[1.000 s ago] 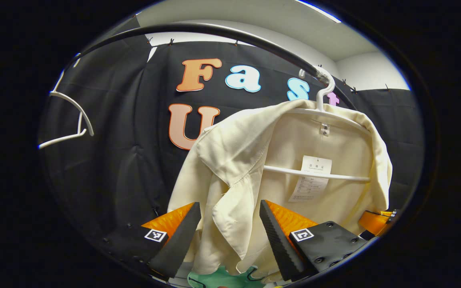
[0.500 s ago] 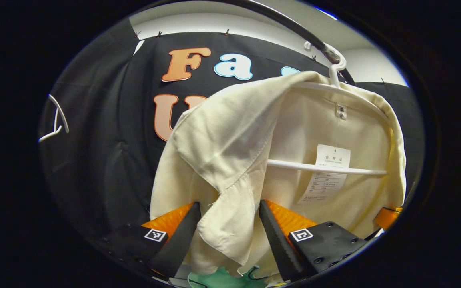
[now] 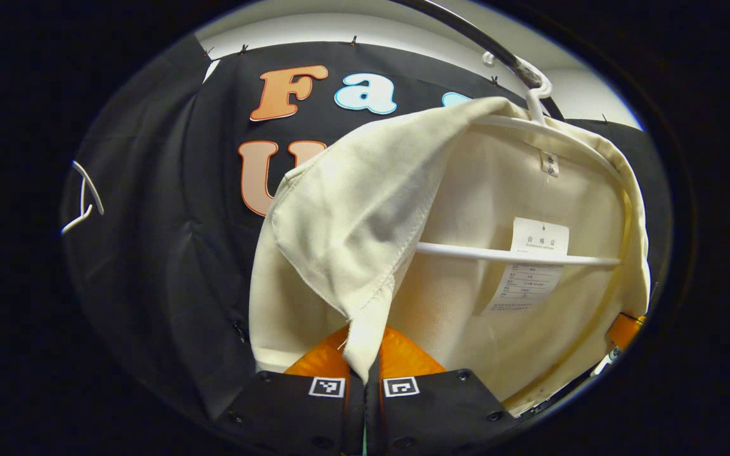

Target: Grasp the clothes on the hanger with both hands and then place them into the laundry hamper below.

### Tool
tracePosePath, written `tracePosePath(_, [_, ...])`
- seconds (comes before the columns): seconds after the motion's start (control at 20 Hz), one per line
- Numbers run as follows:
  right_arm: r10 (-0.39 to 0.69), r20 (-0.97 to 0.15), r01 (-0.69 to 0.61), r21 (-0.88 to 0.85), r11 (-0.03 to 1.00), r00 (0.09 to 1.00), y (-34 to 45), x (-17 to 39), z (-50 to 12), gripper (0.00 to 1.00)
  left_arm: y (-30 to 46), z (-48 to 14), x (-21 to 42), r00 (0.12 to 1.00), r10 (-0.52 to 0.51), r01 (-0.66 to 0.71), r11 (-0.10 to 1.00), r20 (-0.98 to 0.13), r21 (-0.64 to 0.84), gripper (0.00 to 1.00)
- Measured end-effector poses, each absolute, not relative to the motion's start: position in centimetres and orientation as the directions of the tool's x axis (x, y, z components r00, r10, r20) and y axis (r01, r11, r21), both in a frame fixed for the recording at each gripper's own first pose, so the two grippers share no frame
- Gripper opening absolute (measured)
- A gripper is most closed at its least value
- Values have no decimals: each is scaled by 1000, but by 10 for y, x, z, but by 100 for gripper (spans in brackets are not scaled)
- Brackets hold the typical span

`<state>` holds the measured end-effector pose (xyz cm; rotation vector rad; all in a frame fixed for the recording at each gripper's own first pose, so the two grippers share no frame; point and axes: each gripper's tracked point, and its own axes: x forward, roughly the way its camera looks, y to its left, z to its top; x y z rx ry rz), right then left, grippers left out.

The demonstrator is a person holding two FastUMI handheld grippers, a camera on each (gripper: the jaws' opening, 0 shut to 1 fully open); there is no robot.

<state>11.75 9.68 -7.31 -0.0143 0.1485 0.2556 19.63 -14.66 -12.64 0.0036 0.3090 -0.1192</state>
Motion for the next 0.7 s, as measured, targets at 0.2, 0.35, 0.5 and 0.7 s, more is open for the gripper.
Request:
tracePosePath(0.2, [252, -141, -254, 6, 967, 957, 97, 116, -63, 1, -135, -114, 193, 955, -95, 99, 995, -281, 2, 8])
tracePosePath(0.35, [262, -130, -263, 13, 965, 956, 98, 111, -51, 1, -127, -96, 188, 964, -83, 88, 996, -251, 9, 8])
tracePosePath(0.5, [253, -124, -253, 14, 967, 960, 92, 109, -39, 0, -115, -78, 184, 972, -61, 73, 997, -229, 40, 8])
tracePosePath(0.7, [269, -72, -268, 25, 963, 961, 89, 107, -11, 0, -102, -51, 175, 981, -52, 63, 997, -188, 52, 8])
